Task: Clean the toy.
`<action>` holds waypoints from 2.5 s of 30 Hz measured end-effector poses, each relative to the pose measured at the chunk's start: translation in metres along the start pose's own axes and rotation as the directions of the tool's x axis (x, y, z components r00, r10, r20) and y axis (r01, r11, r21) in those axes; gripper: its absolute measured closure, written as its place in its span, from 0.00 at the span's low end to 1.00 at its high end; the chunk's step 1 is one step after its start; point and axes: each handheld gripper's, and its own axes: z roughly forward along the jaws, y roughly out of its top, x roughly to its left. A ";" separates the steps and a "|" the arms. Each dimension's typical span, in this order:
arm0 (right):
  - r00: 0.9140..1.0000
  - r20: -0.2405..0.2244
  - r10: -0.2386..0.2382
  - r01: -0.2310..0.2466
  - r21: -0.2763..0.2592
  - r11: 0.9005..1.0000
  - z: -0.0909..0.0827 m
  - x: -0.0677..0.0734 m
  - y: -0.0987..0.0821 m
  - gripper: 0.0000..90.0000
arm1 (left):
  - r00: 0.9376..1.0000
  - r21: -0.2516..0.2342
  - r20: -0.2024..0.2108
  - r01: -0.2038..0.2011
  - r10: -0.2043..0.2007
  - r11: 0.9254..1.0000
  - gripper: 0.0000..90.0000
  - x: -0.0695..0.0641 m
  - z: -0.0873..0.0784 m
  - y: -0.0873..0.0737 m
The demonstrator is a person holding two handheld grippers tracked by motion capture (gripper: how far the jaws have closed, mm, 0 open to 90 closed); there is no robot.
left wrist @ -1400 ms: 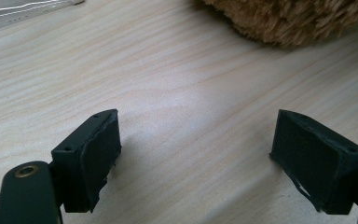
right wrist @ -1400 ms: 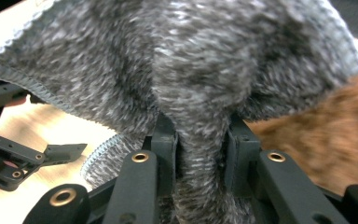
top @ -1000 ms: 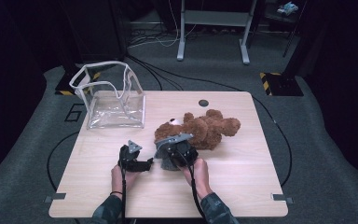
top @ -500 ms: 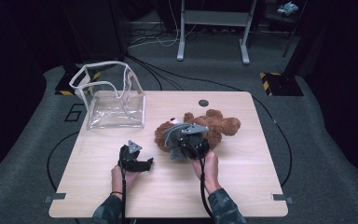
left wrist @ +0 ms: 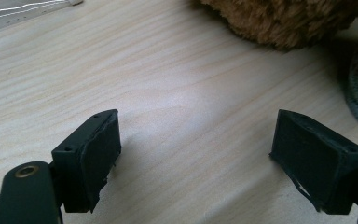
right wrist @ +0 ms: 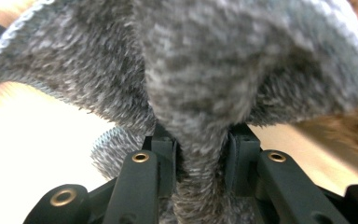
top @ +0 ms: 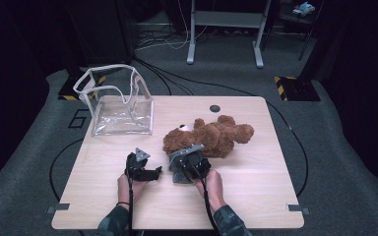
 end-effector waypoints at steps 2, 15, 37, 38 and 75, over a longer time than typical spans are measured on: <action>1.000 0.017 0.004 -0.003 -0.025 1.000 -0.011 -0.003 0.004 0.78 | 1.000 -0.001 0.001 0.000 0.000 1.000 0.17 0.000 0.000 0.000; 0.981 0.159 0.111 -0.089 -0.139 0.986 -0.057 -0.037 0.025 0.77 | 1.000 -0.001 0.002 -0.003 0.003 1.000 0.17 0.000 0.000 0.000; 0.987 0.118 0.105 -0.083 -0.177 0.981 -0.080 -0.046 0.015 0.76 | 1.000 0.000 0.003 -0.005 0.005 1.000 0.17 0.000 0.000 0.000; 0.988 0.118 0.100 -0.079 -0.169 0.982 -0.077 -0.043 0.017 0.76 | 1.000 -0.001 0.003 -0.004 0.004 1.000 0.17 0.000 0.000 0.000; 0.970 0.131 0.204 -0.190 -0.110 0.976 -0.076 -0.075 -0.045 0.76 | 1.000 0.000 0.002 -0.004 0.004 1.000 0.17 0.000 0.000 0.000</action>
